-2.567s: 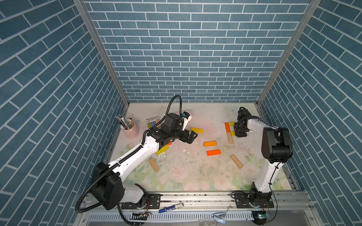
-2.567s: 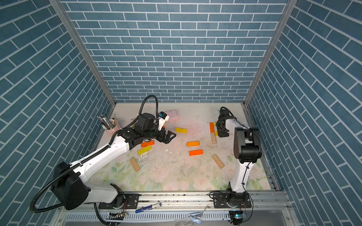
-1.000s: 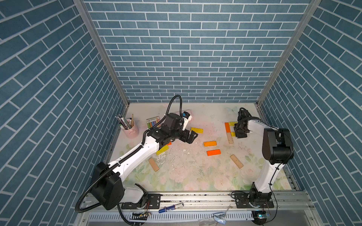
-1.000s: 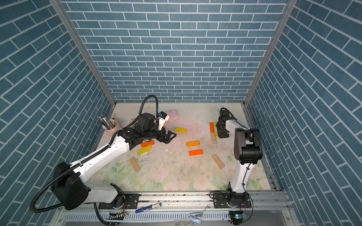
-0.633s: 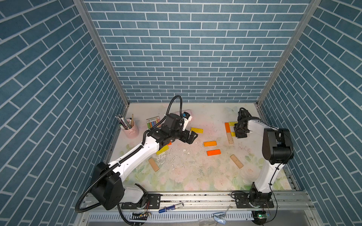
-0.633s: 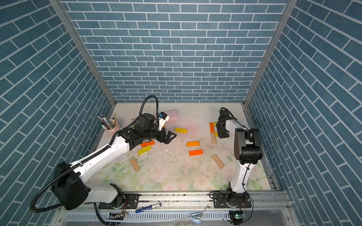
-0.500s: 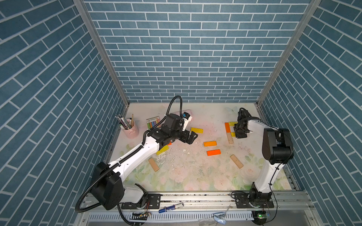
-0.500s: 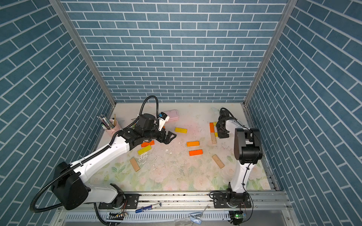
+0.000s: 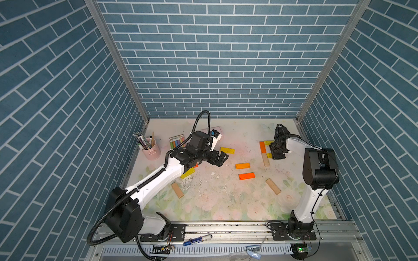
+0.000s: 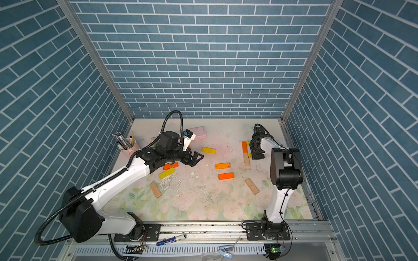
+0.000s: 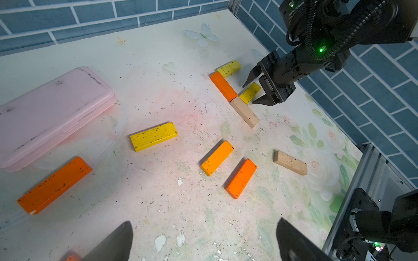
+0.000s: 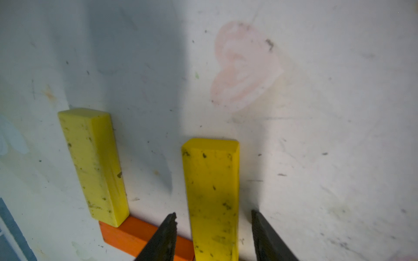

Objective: Assemble the number 6 with building blocks
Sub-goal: Assemble the building block at the center of the board, then pick up the building block from the center of the board.

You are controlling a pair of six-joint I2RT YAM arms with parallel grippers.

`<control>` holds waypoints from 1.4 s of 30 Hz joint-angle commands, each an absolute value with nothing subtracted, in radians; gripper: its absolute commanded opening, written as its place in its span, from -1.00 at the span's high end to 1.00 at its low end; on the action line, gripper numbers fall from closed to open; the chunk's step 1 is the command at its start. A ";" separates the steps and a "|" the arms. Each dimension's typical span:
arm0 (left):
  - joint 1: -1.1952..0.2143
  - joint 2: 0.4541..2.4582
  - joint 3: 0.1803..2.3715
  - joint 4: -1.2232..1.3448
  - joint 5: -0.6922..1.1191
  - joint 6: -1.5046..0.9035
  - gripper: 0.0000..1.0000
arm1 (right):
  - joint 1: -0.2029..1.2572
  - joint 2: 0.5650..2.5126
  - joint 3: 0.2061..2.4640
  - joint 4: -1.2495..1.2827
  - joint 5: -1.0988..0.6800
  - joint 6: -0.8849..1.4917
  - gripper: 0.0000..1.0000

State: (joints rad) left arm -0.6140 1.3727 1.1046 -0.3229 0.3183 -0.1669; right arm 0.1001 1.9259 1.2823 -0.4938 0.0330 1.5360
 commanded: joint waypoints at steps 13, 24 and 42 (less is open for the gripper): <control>-0.621 1.368 1.108 -0.348 0.290 -0.153 -0.99 | 0.103 1.485 1.135 -0.668 0.043 0.932 -0.12; -0.622 1.362 1.103 -0.342 0.287 -0.140 -0.99 | 0.290 1.396 0.941 -0.854 -0.032 0.462 -0.13; -0.621 1.371 1.095 -0.331 0.285 -0.137 -0.99 | 0.330 1.527 0.910 -0.891 0.029 0.402 -0.15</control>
State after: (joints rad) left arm -0.6151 1.3727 1.1046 -0.3382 0.2924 -0.1452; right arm 0.3237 1.5066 0.9066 -0.8566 -0.0051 0.4366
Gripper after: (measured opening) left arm 0.994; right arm 0.573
